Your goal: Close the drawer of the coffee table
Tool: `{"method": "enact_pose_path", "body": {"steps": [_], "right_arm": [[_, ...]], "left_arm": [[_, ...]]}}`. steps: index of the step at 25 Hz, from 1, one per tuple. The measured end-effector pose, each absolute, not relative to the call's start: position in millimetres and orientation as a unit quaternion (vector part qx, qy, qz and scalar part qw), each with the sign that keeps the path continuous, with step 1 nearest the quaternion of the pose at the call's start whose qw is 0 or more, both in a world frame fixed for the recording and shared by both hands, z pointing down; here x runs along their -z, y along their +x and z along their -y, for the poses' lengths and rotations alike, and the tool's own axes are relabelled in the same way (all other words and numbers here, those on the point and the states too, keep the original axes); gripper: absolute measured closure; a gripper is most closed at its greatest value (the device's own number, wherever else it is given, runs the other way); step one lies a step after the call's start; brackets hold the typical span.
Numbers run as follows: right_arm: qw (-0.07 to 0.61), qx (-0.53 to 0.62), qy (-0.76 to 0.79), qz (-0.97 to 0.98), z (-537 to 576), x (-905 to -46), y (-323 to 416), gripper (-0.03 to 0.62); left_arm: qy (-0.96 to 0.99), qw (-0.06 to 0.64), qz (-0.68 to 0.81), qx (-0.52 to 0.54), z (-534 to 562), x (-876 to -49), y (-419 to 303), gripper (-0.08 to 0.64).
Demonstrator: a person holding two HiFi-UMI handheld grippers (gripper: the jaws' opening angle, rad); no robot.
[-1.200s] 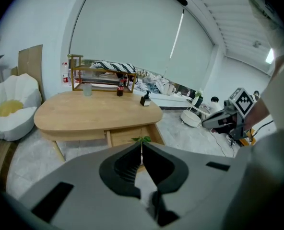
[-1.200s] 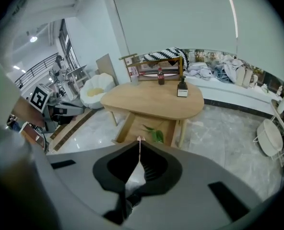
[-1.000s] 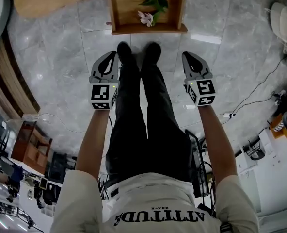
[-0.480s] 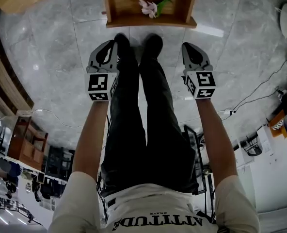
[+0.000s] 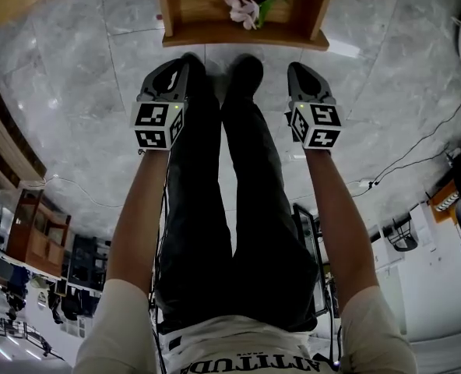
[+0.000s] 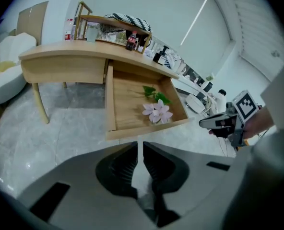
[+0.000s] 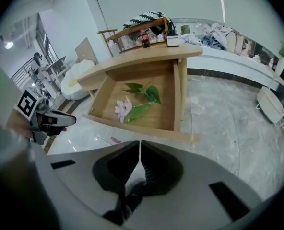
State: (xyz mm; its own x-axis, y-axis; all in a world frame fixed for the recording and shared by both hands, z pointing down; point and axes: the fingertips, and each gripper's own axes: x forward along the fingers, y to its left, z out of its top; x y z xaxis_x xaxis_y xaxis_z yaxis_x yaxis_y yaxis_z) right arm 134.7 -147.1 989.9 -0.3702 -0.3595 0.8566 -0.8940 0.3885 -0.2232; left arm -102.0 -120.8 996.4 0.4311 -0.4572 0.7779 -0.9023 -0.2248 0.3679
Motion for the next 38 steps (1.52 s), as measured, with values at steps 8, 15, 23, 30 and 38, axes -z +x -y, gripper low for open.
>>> {"method": "enact_pose_path", "body": {"steps": [8, 15, 23, 30, 38], "right_arm": [[0.372, -0.365, 0.471, 0.712, 163.9, -1036.5, 146.4, 0.538], [0.36, -0.37, 0.487, 0.705, 179.3, -1053.2, 144.6, 0.488], [0.354, -0.375, 0.492, 0.702, 182.0, -1051.1, 140.7, 0.448], [0.341, -0.368, 0.508, 0.7, 183.3, -1042.1, 138.7, 0.449], [0.34, -0.32, 0.511, 0.722, 185.3, -1024.5, 134.9, 0.447]], "left_arm": [[0.7, 0.459, 0.482, -0.259, 132.6, -1044.8, -102.1, 0.453], [0.682, 0.467, 0.508, -0.243, 150.5, -1055.6, -98.6, 0.423], [0.68, 0.479, 0.496, -0.251, 153.6, -1053.6, -99.1, 0.423], [0.686, 0.476, 0.494, -0.243, 156.5, -1044.2, -101.9, 0.423], [0.697, 0.441, 0.516, -0.23, 162.6, -1026.1, -106.3, 0.425]]}}
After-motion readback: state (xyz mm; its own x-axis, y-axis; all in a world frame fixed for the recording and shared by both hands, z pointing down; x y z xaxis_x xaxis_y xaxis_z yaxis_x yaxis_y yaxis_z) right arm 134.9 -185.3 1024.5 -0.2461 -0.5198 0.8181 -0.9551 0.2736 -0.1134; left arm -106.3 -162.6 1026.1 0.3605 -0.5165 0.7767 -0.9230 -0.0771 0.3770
